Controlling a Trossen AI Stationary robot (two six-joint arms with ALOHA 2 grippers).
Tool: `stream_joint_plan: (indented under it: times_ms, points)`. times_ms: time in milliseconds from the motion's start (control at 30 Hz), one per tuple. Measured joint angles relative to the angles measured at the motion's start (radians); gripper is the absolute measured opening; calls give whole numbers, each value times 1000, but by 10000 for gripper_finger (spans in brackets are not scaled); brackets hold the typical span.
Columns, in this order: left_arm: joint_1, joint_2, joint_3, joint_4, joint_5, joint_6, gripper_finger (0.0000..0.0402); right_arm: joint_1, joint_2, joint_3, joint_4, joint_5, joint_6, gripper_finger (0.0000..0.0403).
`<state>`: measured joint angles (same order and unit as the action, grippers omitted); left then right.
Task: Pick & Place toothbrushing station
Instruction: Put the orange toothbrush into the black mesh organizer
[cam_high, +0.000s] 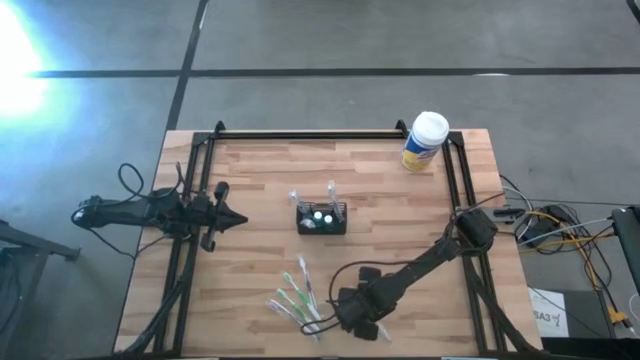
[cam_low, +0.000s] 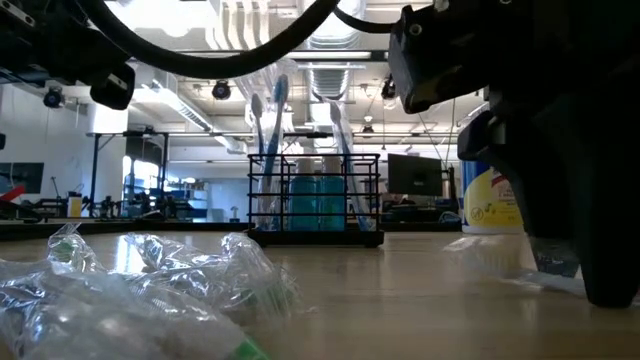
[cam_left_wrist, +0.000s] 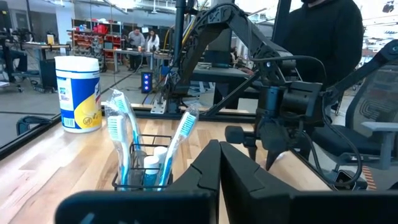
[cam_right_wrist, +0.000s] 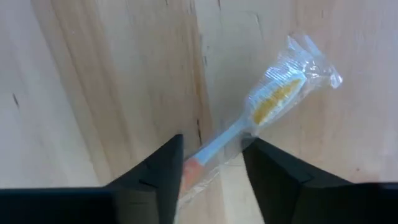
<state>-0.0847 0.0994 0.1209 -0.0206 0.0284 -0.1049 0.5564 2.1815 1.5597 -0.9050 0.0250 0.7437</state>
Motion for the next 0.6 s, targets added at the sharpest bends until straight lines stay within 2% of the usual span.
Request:
stream_joint_plan:
  times_ms: [300, 500, 600]
  points:
    - [0, 0, 0, 0, 0, 0, 15, 0, 0, -3, -7, 1, -23, 25]
    - [0, 0, 0, -1, 0, 0, 9, 0, -30, -9, 0, 6, -38, 14]
    - [0, 0, 0, -1, 0, 0, 9, 1, -76, -18, 5, 86, -52, 13]
